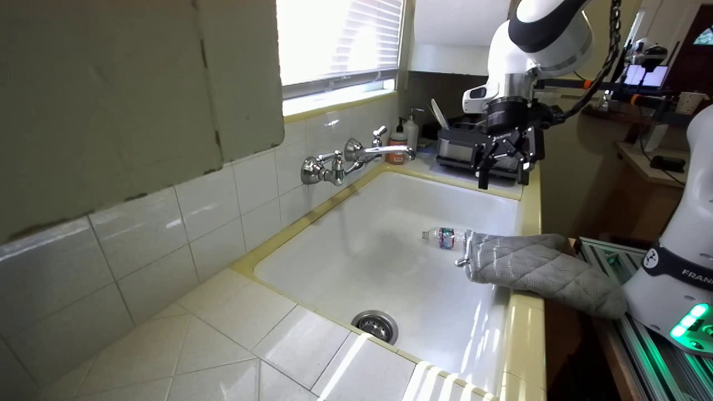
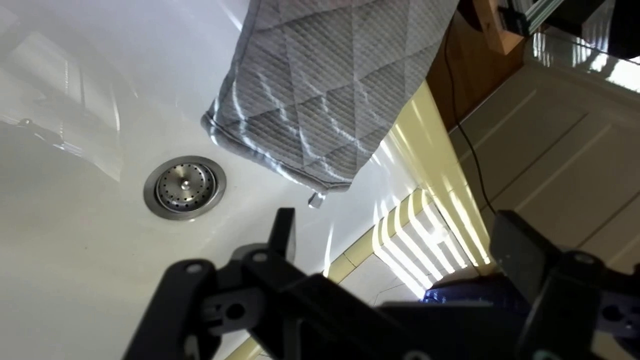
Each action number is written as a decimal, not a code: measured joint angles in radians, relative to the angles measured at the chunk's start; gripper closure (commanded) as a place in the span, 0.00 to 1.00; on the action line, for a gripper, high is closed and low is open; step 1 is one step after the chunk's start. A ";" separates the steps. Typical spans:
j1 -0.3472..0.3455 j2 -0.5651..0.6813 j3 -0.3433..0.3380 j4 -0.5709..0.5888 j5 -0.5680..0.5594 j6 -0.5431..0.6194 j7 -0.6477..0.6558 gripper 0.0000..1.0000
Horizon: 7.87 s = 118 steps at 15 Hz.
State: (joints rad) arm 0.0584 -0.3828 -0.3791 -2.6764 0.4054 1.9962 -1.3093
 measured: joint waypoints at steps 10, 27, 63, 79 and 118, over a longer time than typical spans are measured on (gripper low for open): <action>-0.079 0.122 0.025 0.004 0.138 0.066 -0.085 0.00; -0.170 0.464 0.164 0.079 0.259 0.177 -0.083 0.00; -0.219 0.346 0.259 0.308 0.398 -0.357 -0.228 0.96; -0.101 0.116 0.300 0.451 0.575 -0.357 -0.312 0.96; -0.079 0.007 0.320 0.580 0.633 -0.345 -0.371 0.84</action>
State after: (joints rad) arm -0.0205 -0.3758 -0.0592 -2.0964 1.0382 1.6514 -1.6807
